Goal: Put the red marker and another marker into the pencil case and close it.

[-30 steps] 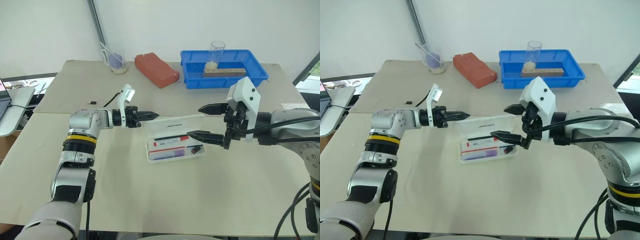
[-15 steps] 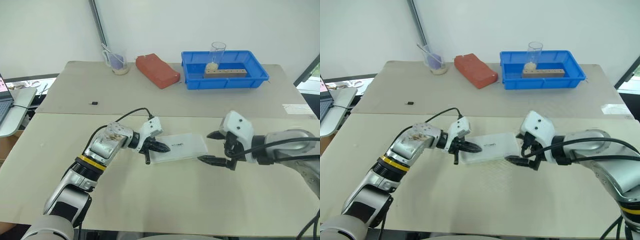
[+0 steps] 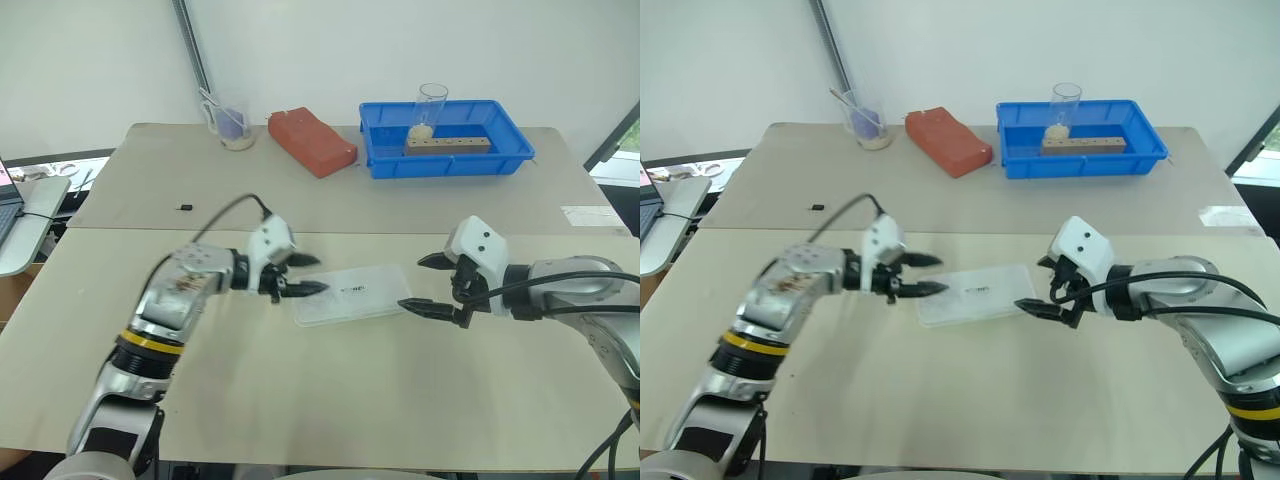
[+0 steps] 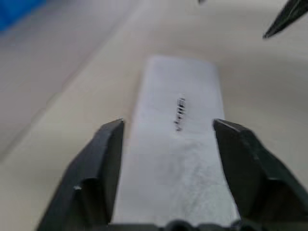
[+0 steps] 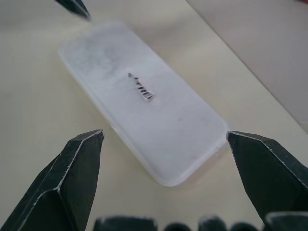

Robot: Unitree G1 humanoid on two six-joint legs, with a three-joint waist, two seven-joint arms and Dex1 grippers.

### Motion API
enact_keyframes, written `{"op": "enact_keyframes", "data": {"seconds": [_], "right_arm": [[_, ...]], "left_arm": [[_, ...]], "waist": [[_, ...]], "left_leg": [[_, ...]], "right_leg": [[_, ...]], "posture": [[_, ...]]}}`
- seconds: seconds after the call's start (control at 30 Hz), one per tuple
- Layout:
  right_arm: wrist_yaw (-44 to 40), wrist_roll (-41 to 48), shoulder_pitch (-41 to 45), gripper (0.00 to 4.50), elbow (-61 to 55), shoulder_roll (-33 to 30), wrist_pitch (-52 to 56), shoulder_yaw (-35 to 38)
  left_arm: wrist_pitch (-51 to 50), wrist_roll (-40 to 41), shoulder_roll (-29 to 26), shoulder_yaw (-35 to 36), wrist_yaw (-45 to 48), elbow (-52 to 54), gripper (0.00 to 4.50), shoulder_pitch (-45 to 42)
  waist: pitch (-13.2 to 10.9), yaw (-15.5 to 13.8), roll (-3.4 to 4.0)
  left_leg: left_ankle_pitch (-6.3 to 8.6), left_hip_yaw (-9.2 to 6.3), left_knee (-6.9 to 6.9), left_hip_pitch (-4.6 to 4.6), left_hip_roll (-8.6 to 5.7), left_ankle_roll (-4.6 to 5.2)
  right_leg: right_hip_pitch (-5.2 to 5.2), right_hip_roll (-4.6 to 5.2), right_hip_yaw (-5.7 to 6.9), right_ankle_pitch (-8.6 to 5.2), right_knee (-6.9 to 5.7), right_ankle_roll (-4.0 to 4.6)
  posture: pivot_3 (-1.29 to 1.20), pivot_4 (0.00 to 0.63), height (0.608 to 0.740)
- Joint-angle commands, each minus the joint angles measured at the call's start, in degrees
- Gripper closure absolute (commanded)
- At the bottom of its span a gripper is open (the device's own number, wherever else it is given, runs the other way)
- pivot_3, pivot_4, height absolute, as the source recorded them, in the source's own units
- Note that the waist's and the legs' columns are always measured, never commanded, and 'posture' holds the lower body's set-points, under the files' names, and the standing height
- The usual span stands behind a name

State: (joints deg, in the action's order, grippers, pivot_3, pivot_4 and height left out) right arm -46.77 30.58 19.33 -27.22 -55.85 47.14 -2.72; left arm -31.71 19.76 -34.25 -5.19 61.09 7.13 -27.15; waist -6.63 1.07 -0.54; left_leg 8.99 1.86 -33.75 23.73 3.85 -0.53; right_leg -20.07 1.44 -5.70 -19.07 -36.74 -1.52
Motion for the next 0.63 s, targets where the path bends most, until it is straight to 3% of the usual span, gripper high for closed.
{"op": "enact_keyframes", "data": {"seconds": [0.03, 0.17, 0.23, 0.33, 0.63], "right_arm": [[-2.74, -1.31, 0.44, 0.00, 3.66, 0.99, -6.07, 2.32], [-5.33, -2.42, 0.00, 0.00, 5.95, 0.73, -9.01, 2.62], [-6.22, -2.61, -0.84, 0.00, 6.64, 0.38, -9.58, 3.41], [-6.95, -3.09, -2.78, 0.00, 7.67, 0.39, -10.65, 4.73], [-6.18, -3.89, -1.38, 0.00, 8.99, 2.21, -10.27, 4.90]], "left_arm": [[-3.30, 4.47, -4.50, 8.07, -1.23, 8.65, 0.03, 5.67], [-5.52, 6.36, -7.28, 13.51, -4.31, 12.47, 0.03, 10.18], [-4.20, 3.30, -7.83, 16.73, -9.12, 13.13, 0.03, 13.76], [-3.01, -0.56, -9.50, 18.17, -13.26, 14.01, 0.03, 17.65], [-2.02, 1.56, -9.81, 19.42, -15.17, 14.24, 0.03, 18.29]], "waist": [[-0.01, 0.18, 0.01], [-0.02, -0.41, 0.04], [-0.04, -0.56, 0.00], [-0.04, -0.35, -0.06], [-0.05, -0.25, -0.08]], "left_leg": [[0.00, 0.02, 0.01, -0.06, 0.02, 0.00], [0.00, 0.02, 0.03, -0.07, 0.04, 0.00], [0.01, 0.04, 0.01, -0.21, 0.04, -0.01], [0.01, 0.19, 0.07, -0.36, 0.04, -0.02], [0.01, 0.23, 0.26, -0.40, 0.04, -0.02]], "right_leg": [[0.01, 0.00, -0.03, -0.02, -0.01, -0.03], [0.01, 0.02, 0.02, -0.01, -0.02, -0.01], [-0.06, 0.13, 0.13, -0.03, 0.04, -0.01], [0.05, 0.22, 0.03, 0.02, 0.08, 0.16], [0.01, 0.21, 0.00, 0.11, 0.05, 0.42]], "posture": [[0.00, 0.150, 0.740], [0.00, 0.150, 0.740], [0.00, 0.150, 0.740], [0.00, 0.150, 0.740], [0.00, 0.150, 0.740]]}}
